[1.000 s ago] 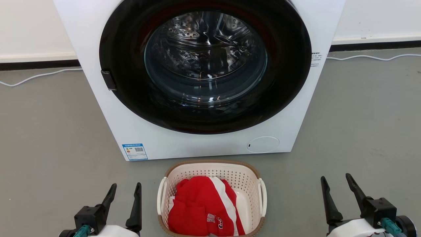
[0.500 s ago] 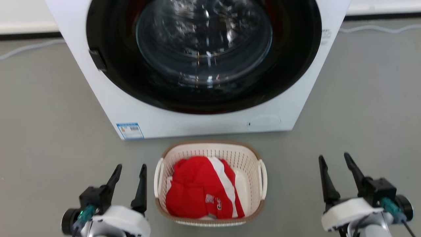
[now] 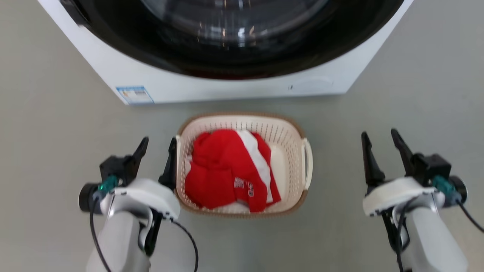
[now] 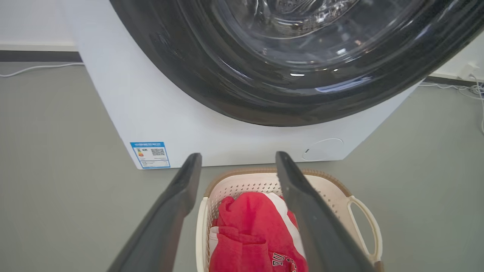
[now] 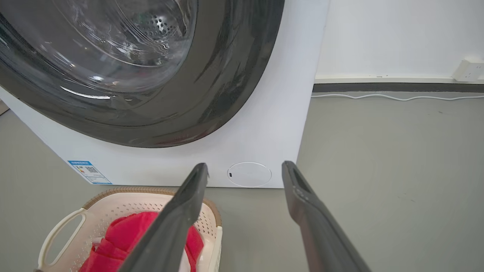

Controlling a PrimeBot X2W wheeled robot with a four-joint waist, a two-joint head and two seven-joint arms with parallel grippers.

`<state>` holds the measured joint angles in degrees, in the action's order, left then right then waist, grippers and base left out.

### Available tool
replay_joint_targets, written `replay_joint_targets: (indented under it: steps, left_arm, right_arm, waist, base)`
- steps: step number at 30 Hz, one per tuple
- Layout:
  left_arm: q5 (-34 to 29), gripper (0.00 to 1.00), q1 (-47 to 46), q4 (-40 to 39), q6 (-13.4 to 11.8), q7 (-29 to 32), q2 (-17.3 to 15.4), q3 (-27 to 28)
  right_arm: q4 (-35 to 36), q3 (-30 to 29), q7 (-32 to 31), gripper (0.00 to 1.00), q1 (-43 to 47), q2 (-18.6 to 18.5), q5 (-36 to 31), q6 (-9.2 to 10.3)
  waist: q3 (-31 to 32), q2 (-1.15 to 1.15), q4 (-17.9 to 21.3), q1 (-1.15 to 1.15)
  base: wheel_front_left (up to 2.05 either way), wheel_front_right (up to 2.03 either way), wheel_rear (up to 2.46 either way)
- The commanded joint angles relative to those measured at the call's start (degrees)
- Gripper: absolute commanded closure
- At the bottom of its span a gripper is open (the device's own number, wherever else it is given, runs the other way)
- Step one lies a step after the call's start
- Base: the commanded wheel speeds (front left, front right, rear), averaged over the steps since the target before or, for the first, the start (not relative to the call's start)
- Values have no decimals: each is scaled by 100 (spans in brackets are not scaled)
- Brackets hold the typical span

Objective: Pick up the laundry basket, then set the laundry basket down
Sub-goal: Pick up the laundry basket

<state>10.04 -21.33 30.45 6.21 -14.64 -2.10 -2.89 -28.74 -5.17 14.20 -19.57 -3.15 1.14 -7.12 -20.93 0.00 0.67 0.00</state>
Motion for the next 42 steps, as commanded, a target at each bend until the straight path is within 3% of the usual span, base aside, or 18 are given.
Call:
replay_joint_targets:
  steps: [1,17,29,42]
  left_arm:
    - [-31,0,-332,97,-57,-36,-109,131]
    - [-264,0,-2188,2213,-53,142,-339,-221]
    - [-276,0,-2963,3075,-169,82,-399,-329]
    - [-287,0,-3329,3394,-164,-12,-369,-501]
  right_arm:
    - [-48,154,80,0,-277,6,44,-36]
    - [-1654,599,80,0,-1694,26,410,-36]
    - [-1750,879,80,0,-2021,26,674,-36]
    - [-1893,1052,80,0,-2271,27,805,-36]
  waist:
    - [-442,0,-1,0]
    - [-1827,0,-13,0]
    - [-2406,0,-22,0]
    - [-2846,0,-187,0]
  base:
    - [0,0,0]
    - [0,0,0]
    - [0,0,0]
    - [0,0,0]
